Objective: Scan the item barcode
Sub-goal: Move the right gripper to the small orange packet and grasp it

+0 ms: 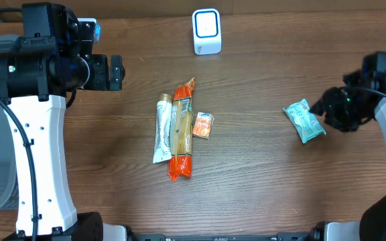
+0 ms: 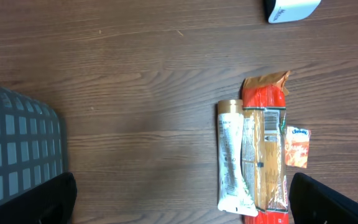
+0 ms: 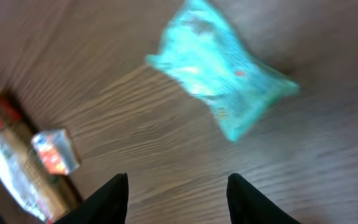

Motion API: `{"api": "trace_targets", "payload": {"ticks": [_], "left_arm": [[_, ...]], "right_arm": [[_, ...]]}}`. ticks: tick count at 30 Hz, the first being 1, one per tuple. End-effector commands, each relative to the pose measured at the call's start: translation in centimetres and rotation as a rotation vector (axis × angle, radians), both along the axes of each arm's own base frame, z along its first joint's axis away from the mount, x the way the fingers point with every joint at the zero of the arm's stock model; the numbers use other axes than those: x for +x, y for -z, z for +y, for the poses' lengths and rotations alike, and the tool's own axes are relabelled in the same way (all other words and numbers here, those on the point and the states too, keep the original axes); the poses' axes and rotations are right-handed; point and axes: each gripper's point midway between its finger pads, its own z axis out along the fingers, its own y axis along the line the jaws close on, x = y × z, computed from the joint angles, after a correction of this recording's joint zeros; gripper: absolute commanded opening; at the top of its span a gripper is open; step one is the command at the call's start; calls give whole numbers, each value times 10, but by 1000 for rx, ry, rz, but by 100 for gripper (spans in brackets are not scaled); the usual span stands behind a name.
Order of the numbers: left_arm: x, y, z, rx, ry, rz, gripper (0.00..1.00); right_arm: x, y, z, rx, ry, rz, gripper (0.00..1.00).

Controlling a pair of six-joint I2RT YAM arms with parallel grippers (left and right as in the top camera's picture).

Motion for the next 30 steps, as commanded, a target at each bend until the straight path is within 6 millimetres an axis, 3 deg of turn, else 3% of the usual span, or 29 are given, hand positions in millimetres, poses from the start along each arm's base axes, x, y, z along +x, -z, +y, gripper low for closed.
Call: {"api": "trace_targets", "payload": {"ticks": [1,6,10,14,23,30], "left_arm": [[1,-6,1,10,7,-21,100],[1,-6,1,10,7,-21,100],[1,-6,1,10,7,-21,100],[1,-6,1,10,7,-21,100],[1,-6,1,10,7,-21,100],[1,-6,1,10,7,-21,100]], "right_arm": [[10,-24,41,58,-151,-105,51],[16,-35,106,149,-316,-190,52],[21,-34,151,163,-348,-233,52],[24,-22,181,136,-330,-246,51],[14,25,264,197,-396,-204,35],[1,76,293,186,-415,-95,31]]}}
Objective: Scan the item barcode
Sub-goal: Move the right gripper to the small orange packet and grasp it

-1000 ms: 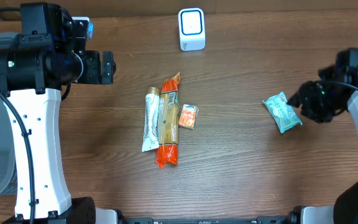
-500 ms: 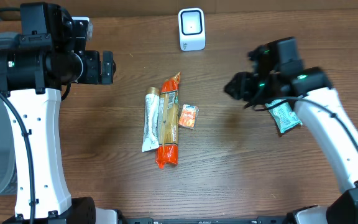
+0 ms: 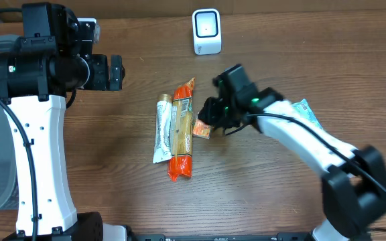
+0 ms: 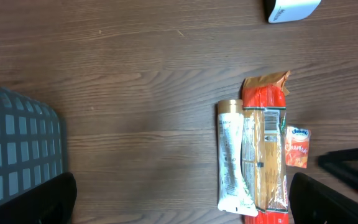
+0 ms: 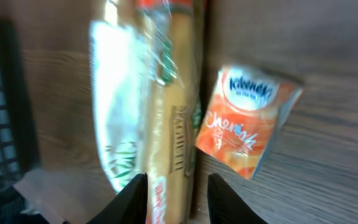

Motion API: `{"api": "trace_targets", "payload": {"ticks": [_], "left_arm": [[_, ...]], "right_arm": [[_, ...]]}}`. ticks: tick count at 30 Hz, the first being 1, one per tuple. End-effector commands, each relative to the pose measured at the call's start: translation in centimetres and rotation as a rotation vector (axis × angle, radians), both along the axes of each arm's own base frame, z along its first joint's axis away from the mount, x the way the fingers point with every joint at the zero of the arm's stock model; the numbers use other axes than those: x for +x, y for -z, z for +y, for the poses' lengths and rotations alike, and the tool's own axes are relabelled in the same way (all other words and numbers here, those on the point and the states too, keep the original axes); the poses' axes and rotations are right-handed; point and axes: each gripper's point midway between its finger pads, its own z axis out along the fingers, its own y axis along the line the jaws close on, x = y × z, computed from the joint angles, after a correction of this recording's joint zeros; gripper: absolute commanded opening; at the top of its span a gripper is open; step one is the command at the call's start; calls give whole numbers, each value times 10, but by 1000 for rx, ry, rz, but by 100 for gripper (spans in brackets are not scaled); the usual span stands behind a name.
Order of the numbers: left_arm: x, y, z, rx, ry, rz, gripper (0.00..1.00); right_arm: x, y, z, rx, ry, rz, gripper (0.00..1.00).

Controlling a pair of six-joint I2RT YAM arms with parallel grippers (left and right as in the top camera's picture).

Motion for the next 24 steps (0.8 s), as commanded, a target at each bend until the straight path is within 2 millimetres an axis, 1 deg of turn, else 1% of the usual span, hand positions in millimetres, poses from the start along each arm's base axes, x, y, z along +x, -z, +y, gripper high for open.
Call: {"api": "trace_targets", "payload": {"ticks": [1,7,11,13,17,20,24], "left_arm": [[1,-6,1,10,7,-21,100],[1,-6,1,10,7,-21,100],[1,-6,1,10,7,-21,100],[1,-6,1,10,7,-21,100],[1,-6,1,10,7,-21,100],[1,-6,1,10,7,-21,100],[1,-6,1,10,7,-21,100]], "right_arm": [[-5,22,4,-24,28,54,31],[-5,41,7,-40,22,76,31],[-10,58,5,-71,20,118,30],[-13,63,3,-82,20,133,30],[-10,63,-2,-89,5,122,30],[-8,65,-12,-105,-2,123,30],[-7,69,-33,-141,-33,131,30]]}}
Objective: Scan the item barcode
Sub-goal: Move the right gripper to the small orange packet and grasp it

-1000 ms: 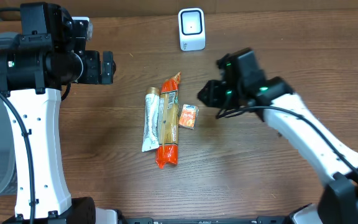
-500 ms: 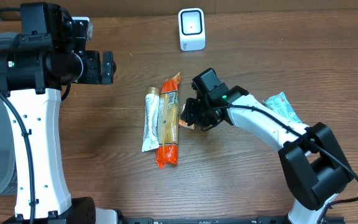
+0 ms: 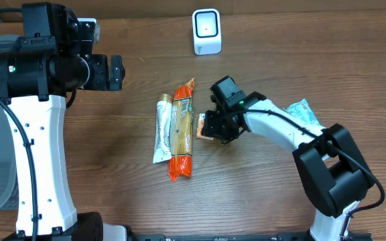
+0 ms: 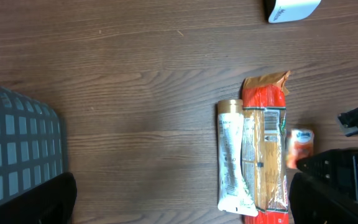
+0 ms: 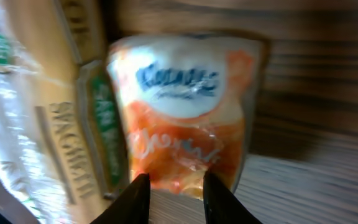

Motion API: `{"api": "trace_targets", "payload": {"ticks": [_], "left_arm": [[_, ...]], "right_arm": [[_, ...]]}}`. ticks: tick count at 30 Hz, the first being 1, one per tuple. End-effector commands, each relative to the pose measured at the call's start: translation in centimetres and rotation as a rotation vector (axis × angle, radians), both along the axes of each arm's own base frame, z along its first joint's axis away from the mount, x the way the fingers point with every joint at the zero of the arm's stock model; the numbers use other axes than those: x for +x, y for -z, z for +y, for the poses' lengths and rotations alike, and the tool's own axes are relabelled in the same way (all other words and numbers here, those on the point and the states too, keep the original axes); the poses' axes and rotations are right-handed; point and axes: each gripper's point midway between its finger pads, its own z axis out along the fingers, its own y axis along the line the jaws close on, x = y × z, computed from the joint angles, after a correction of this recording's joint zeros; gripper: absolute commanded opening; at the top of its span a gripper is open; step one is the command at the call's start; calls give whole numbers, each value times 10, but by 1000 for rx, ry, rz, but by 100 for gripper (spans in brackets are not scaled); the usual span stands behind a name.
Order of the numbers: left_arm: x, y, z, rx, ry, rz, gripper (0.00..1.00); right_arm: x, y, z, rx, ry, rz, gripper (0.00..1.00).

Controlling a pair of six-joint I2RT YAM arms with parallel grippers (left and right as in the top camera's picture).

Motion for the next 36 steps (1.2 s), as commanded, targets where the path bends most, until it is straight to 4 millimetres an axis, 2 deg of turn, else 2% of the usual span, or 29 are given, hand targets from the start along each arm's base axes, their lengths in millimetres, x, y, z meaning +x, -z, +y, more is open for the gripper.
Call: {"api": "trace_targets", "payload": {"ticks": [1,5,8,16,21,24,32,34,36], "left_arm": [[1,-6,1,10,7,-21,100],[1,-6,1,10,7,-21,100],[1,-6,1,10,7,-21,100],[1,-6,1,10,7,-21,100],[1,-6,1,10,7,-21,100],[1,-6,1,10,7,-21,100],[1,-6,1,10,7,-21,100],[1,-6,1,10,7,-21,100],[1,-6,1,10,7,-21,100]], "right_arm": [[8,4,-22,-32,-44,-23,30],[14,-1,-45,-55,-117,-36,31],[20,-8,-54,-60,-157,-53,34],[37,-26,-44,7,-236,-144,46],[45,-25,-45,-14,-313,-219,56],[46,-18,-51,-46,-340,-228,58],[25,21,-49,-10,-430,-113,53],[25,22,-49,-12,-430,-109,49],[26,21,-49,-11,-420,-110,35]]}}
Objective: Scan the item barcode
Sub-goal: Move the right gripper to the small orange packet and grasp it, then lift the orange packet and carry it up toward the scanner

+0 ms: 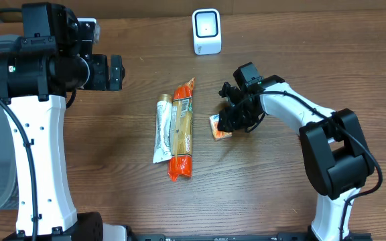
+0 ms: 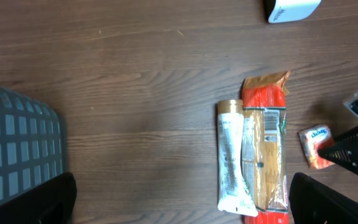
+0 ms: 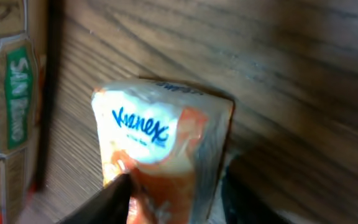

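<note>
A small orange Kleenex tissue pack [image 1: 218, 128] is pinched at one end by my right gripper [image 1: 232, 120], a short way right of the spaghetti pack. In the right wrist view the pack [image 3: 160, 134] fills the space between the black fingers [image 3: 107, 200], and my right gripper [image 3: 176, 202] is shut on it. It sits low over the wood; whether it touches cannot be told. The white barcode scanner [image 1: 206, 31] stands at the far edge. My left gripper [image 1: 116, 72] hangs high at the left, open and empty [image 2: 182, 205].
A red and tan spaghetti pack [image 1: 182, 130] and a white tube [image 1: 162, 130] lie side by side at the table's middle. A grey mesh basket [image 2: 17, 149] sits off the left edge. The right arm [image 1: 293, 110] stretches across the right half.
The orange pack was against the spaghetti pack with my right fingers around it. Now it is held a little to the right, apart from the spaghetti pack. The left arm is unchanged.
My right gripper was first open beside a teal packet at the right of the table. It then stood over the orange pack by the spaghetti, then down around that pack. Now it is shut on the pack, which has shifted right. The left arm never moved.
</note>
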Motion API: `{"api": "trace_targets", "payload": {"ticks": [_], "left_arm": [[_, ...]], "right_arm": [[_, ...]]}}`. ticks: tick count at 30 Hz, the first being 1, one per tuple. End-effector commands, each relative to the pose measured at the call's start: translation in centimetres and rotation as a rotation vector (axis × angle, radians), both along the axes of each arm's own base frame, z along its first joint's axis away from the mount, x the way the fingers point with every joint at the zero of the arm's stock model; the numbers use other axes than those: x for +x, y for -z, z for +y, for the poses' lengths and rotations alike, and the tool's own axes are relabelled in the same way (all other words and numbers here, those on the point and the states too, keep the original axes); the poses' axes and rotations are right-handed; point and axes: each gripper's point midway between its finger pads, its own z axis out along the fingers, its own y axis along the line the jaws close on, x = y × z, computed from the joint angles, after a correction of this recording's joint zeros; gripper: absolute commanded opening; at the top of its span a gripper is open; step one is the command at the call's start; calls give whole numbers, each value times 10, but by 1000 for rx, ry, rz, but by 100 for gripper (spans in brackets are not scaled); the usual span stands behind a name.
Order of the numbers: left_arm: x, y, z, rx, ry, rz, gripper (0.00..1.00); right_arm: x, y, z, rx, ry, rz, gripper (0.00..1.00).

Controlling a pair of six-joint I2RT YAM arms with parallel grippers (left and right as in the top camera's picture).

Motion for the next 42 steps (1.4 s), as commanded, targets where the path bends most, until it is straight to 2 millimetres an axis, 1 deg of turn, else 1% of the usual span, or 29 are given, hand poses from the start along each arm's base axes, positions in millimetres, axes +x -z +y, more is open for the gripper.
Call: {"api": "trace_targets", "payload": {"ticks": [1,2,5,7,9,11,13,17,20,23,27,31,32,34,36,38,42], "left_arm": [[1,-6,1,10,7,-21,100],[1,-6,1,10,7,-21,100],[1,-6,1,10,7,-21,100],[1,-6,1,10,7,-21,100],[1,-6,1,10,7,-21,100],[1,-6,1,10,7,-21,100],[1,-6,1,10,7,-21,100],[1,-6,1,10,7,-21,100],[1,-6,1,10,7,-21,100],[1,-6,1,10,7,-21,100],[1,-6,1,10,7,-21,100],[1,-6,1,10,7,-21,100],[1,-6,1,10,7,-21,100],[1,-6,1,10,7,-21,100],[1,-6,1,10,7,-21,100],[1,-6,1,10,7,-21,100],[1,-6,1,10,7,-21,100]], "right_arm": [[2,7,1,6,-10,12,29],[2,5,2,18,-9,17,24],[0,2,5,62,-5,39,11],[-2,-3,8,109,-1,62,6],[-4,-11,14,175,1,89,4],[-5,-25,20,281,7,121,4],[-3,-37,22,343,15,132,4],[2,-69,18,461,36,128,4],[4,-92,8,488,56,102,3],[0,-118,1,504,67,79,4],[-10,-168,0,620,45,41,4],[-25,-225,3,817,-16,9,4],[-30,-244,3,892,-44,0,4],[-37,-268,3,999,-84,2,4],[-42,-282,2,1072,-107,22,4],[-46,-290,2,1117,-120,45,4],[-46,-293,1,1126,-89,112,4]]}}
